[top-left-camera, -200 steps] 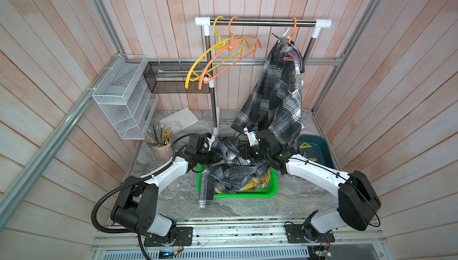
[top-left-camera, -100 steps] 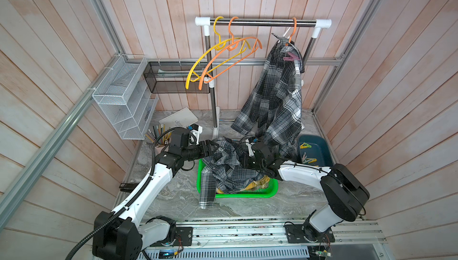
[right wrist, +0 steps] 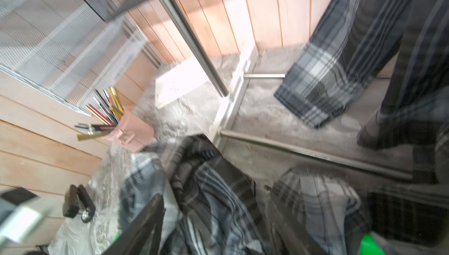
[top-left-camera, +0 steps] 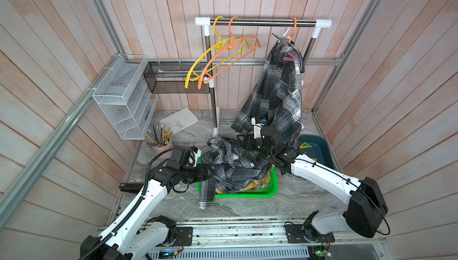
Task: Remove the clothespins securing long-sleeve shirts to the hanger
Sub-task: Adjust the long-sleeve shirt at the bin.
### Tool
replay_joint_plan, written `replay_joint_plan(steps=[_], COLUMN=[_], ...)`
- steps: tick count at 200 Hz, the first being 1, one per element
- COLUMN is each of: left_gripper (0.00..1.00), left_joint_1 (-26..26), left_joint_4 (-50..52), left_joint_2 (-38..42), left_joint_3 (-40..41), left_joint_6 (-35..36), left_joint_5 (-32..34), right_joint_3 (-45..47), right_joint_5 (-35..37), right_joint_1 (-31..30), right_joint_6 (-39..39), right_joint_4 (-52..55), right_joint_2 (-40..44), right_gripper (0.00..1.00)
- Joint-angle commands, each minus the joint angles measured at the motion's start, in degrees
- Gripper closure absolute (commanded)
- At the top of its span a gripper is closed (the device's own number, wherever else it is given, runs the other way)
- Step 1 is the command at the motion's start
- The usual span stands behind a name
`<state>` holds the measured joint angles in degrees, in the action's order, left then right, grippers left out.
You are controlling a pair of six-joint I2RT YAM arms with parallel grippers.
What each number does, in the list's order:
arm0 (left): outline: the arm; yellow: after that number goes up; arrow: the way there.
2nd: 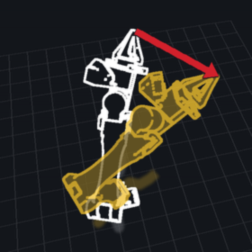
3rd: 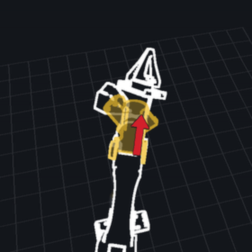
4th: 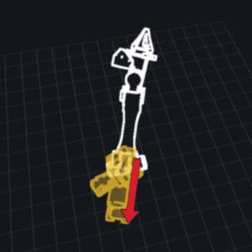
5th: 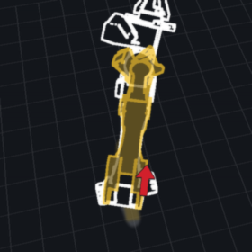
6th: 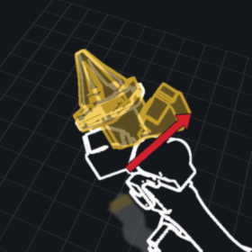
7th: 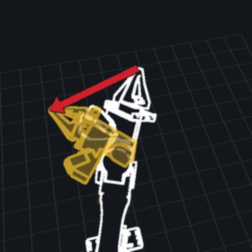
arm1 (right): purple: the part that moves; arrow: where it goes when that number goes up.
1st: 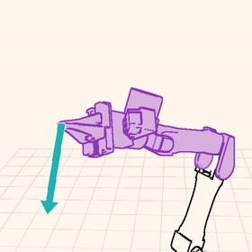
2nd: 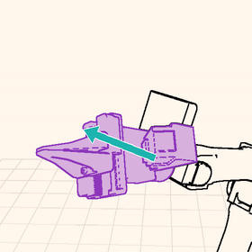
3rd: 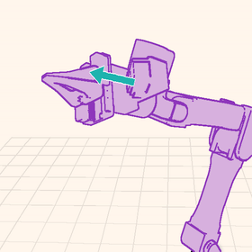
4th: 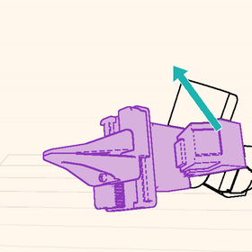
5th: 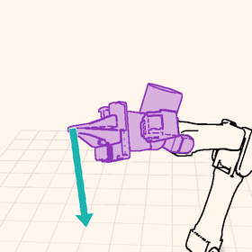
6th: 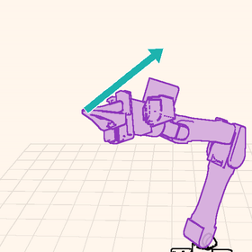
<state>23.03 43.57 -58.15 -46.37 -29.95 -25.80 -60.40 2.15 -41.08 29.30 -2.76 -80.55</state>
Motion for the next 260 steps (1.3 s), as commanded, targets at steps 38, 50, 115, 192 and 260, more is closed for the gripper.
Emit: replay_joint_plan(steps=[38,50,115,192,260], left_gripper=[0.43,0.43,0.31,0.43,1.00], left_joint_1=[1.8,2.0,3.3,7.6,8.0], left_joint_4=[-1.0,0.5,7.6,-0.2,-6.0], left_joint_2=[-6.5,-8.0,-4.9,-12.4,-17.5], left_joint_3=[-0.4,-1.3,-6.3,-5.3,-5.7], left_joint_6=[2.2,2.9,3.0,2.7,2.8], left_joint_5=[4.5,6.2,16.4,13.4,13.2], right_joint_3=[-0.3,-0.2,-0.4,0.7,2.2], right_joint_5=[1.4,1.8,1.4,1.6,0.8], right_joint_1=[0.4,0.4,1.0,1.4,2.2], right_joint_6=[-1.8,-2.0,-2.7,-2.6,-2.0], right_joint_4=[3.1,3.5,3.7,3.0,2.7], right_joint_2=[3.0,3.6,3.8,5.2,4.9], right_gripper=[0.32,0.32,0.32,0.32,0.32])
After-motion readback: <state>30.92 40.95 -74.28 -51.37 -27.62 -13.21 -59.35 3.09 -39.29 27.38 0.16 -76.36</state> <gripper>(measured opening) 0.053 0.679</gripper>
